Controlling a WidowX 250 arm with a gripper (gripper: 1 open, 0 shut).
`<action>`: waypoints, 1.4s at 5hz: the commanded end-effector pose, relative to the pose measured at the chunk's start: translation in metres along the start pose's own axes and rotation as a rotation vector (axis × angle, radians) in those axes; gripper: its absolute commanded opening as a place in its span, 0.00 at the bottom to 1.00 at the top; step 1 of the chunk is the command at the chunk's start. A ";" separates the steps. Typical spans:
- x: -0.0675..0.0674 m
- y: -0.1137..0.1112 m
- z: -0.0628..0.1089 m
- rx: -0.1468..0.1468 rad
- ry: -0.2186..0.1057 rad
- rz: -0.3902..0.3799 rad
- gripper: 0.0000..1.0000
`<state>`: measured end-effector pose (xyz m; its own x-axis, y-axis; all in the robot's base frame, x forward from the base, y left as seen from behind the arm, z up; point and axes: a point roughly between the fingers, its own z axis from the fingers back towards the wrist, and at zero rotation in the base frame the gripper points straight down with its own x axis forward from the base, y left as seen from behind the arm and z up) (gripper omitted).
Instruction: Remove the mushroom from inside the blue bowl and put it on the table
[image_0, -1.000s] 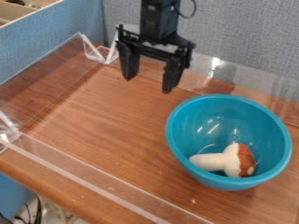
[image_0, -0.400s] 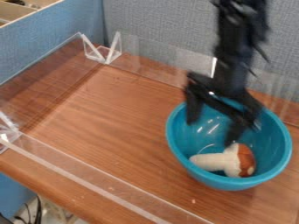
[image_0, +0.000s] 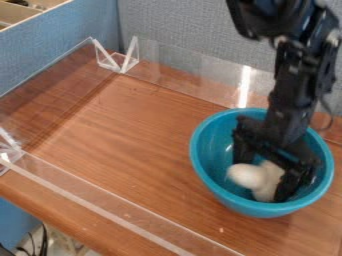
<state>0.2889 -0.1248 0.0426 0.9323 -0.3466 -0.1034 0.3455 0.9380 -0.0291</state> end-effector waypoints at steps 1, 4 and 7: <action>0.002 -0.001 0.014 0.006 -0.059 -0.006 1.00; -0.002 0.002 0.023 0.010 -0.080 -0.009 0.00; -0.011 0.005 0.044 0.012 -0.120 -0.008 0.00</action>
<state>0.2795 -0.1183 0.0658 0.9303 -0.3627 -0.0554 0.3621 0.9319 -0.0196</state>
